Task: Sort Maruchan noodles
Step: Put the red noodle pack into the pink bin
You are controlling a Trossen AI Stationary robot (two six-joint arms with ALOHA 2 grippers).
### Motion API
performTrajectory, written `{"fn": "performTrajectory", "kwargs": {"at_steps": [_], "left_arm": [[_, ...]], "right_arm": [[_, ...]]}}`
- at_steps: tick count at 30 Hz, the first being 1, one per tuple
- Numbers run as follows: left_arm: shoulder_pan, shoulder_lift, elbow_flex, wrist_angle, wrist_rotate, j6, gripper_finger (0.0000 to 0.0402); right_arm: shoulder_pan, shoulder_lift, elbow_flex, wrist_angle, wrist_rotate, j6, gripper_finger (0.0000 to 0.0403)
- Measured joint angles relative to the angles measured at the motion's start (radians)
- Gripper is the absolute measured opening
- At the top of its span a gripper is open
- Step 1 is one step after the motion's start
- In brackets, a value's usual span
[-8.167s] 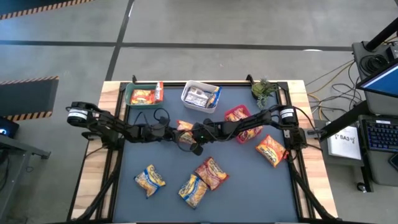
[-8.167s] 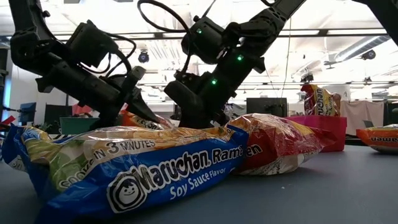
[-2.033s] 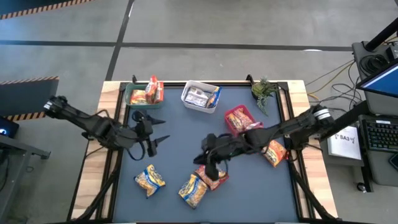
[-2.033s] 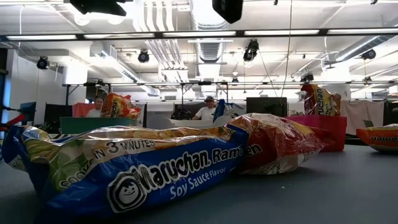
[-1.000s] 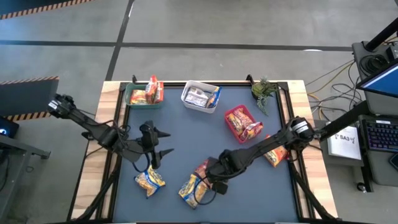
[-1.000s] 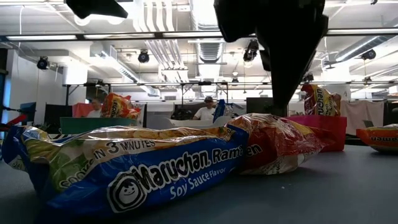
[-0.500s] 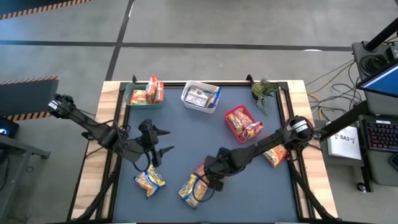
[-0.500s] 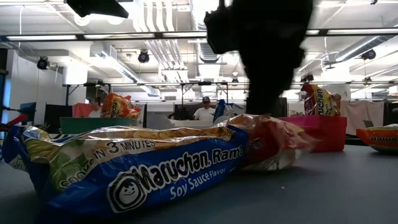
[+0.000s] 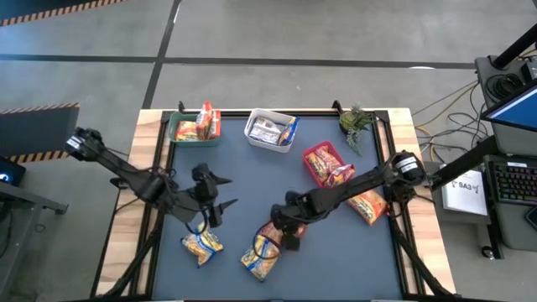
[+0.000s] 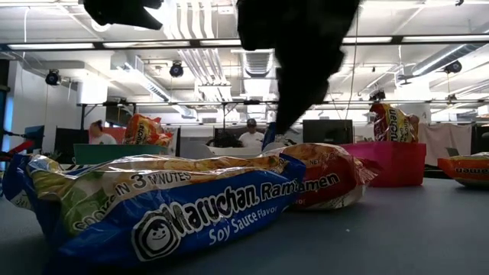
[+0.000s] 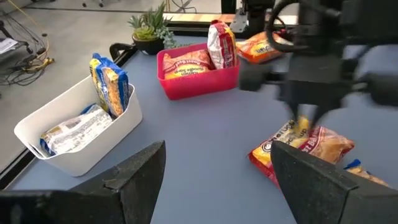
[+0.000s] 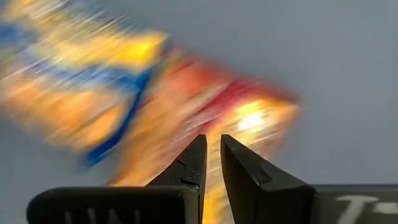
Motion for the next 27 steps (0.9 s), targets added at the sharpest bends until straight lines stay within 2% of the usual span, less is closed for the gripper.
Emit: {"fn": "performTrajectory", "kwargs": {"at_steps": [3,6,13,17,19,23,27], "left_arm": [[0.000,0.023,0.000,0.003,-0.028,-0.001,0.0272],[0.001,0.045,0.000,0.009,-0.050,-0.001,0.0272],[0.003,0.079,0.003,0.023,-0.049,0.016,0.0272],[0.003,0.081,0.013,0.025,-0.049,0.027,0.0272],[0.003,0.083,0.013,0.023,-0.049,0.027,0.0272],[0.003,0.103,0.012,0.022,-0.028,0.012,0.0272],[0.012,0.147,0.008,0.024,-0.010,-0.002,0.0259]], "right_arm": [[0.019,0.005,0.000,0.002,-0.127,0.001,0.0038],[0.023,0.028,-0.004,0.003,-0.131,0.000,0.0038],[-0.021,0.077,-0.003,0.044,-0.003,-0.086,0.0038],[-0.087,0.078,0.004,0.055,0.227,-0.146,0.0038],[-0.117,0.070,0.008,0.055,0.298,-0.162,0.0038],[-0.135,0.028,0.010,0.053,0.261,-0.173,0.0038],[-0.134,-0.006,0.010,0.023,0.226,-0.091,0.0038]]}}
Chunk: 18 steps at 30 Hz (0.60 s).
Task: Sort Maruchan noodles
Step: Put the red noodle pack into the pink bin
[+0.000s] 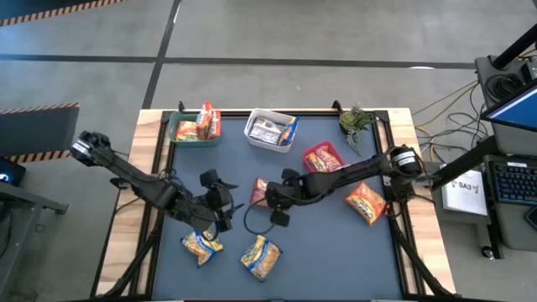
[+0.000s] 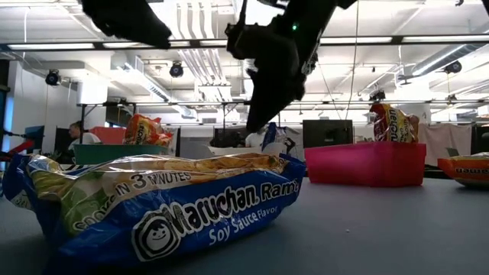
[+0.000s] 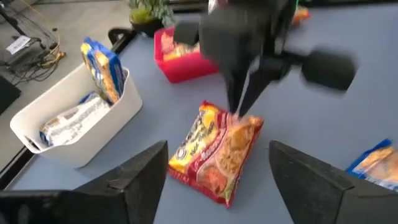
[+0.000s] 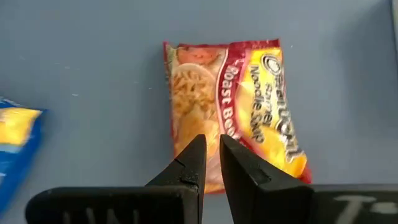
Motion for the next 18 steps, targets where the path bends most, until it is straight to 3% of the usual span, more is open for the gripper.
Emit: {"fn": "performTrajectory", "kwargs": {"at_steps": [4,8,14,18], "left_arm": [[0.041,0.055,-0.012,0.005,0.070,0.032,0.0213],[0.103,0.104,-0.065,0.106,0.155,0.094,0.0141],[0.218,0.163,-0.207,0.474,0.366,0.226,0.0021],[0.274,0.224,-0.264,0.652,0.440,0.254,0.0012]], "right_arm": [[0.005,-0.025,-0.007,-0.033,-0.068,0.133,0.0038],[0.034,-0.026,-0.012,-0.055,-0.075,0.223,0.0038],[0.074,-0.043,-0.069,-0.054,-0.074,0.323,0.0038],[0.088,-0.086,-0.151,-0.050,-0.077,0.415,0.0038]]}}
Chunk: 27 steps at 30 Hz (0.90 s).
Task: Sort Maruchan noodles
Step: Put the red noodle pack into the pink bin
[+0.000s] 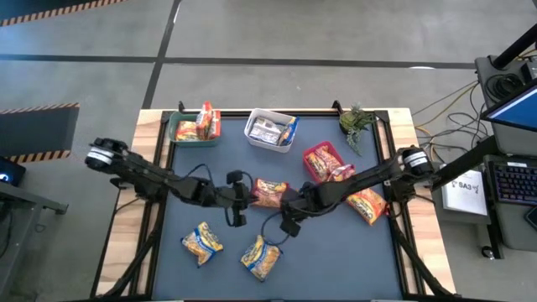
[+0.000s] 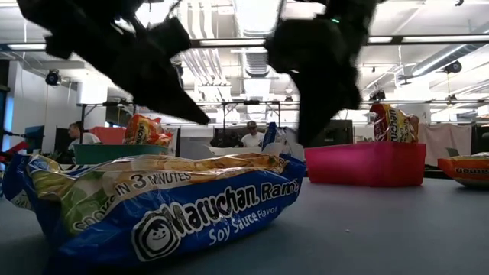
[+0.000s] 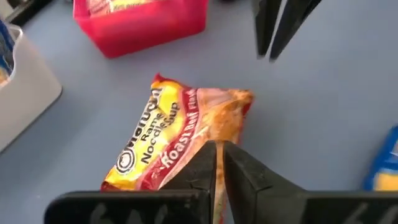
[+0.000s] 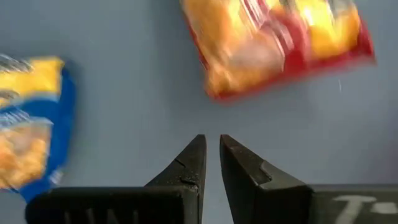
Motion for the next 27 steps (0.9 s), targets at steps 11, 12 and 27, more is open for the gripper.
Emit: {"fn": "performTrajectory", "kwargs": {"at_steps": [11,12,27], "left_arm": [[0.046,0.185,0.014,0.056,-0.008,0.000,0.0001],[0.048,0.199,0.021,0.060,-0.010,0.000,0.0001],[0.050,0.213,-0.009,0.050,-0.017,-0.035,0.0001]], "right_arm": [[-0.002,-0.133,-0.168,0.162,0.048,0.167,0.0038],[-0.004,-0.140,-0.173,0.174,0.048,0.176,0.0040],[-0.010,-0.117,-0.241,0.322,0.063,0.336,0.0204]]}}
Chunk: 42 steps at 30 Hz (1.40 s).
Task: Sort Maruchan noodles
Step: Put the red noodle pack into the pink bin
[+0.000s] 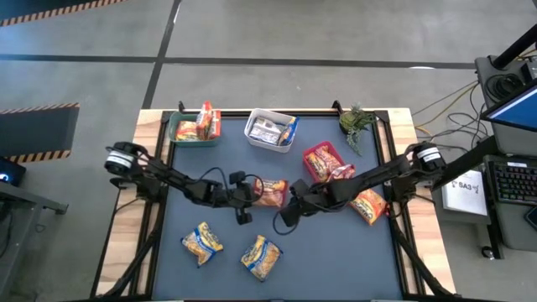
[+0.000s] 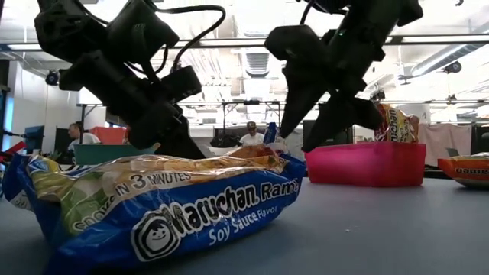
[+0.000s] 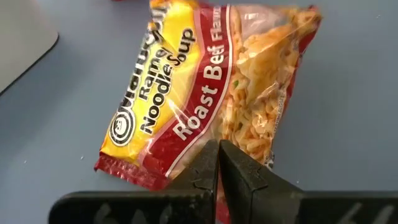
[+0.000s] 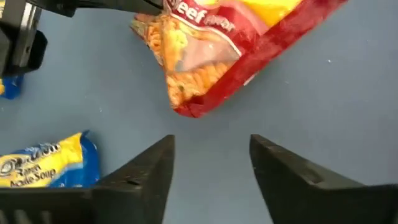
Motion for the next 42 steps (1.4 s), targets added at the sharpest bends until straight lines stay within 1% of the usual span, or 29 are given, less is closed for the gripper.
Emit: {"fn": "performTrajectory", "kwargs": {"at_steps": [4,9,12,16,21,27,34,37,42], "left_arm": [[0.000,0.000,-0.004,-0.001,0.000,-0.003,0.0001],[0.000,0.001,-0.004,-0.002,0.001,-0.003,0.0001],[0.000,0.001,-0.004,-0.002,0.002,-0.003,0.0001],[0.000,0.002,-0.005,-0.002,0.003,-0.003,0.0001],[0.000,0.002,-0.005,-0.001,0.004,-0.003,0.0001],[0.000,0.003,-0.008,-0.001,0.008,-0.003,0.0001],[0.000,0.003,-0.008,0.010,0.008,-0.004,0.0001],[0.000,0.004,-0.009,0.012,0.009,-0.004,0.0001],[0.000,0.004,-0.009,0.012,0.008,-0.009,0.0001]], "right_arm": [[-0.015,0.002,0.000,0.032,0.020,0.004,0.0248],[-0.036,0.002,0.000,0.064,0.033,0.003,0.0289],[-0.046,0.004,-0.003,0.081,0.049,0.001,0.0304],[-0.063,0.024,-0.009,0.079,0.085,0.012,0.0313],[-0.080,0.077,-0.010,0.126,0.102,0.002,0.0310],[-0.090,0.115,-0.011,0.287,0.105,-0.061,0.0301],[-0.097,0.144,-0.011,0.339,0.131,-0.063,0.0288],[-0.102,0.163,-0.011,0.361,0.132,-0.063,0.0274],[-0.110,0.185,-0.011,0.388,0.136,-0.078,0.0238]]}}
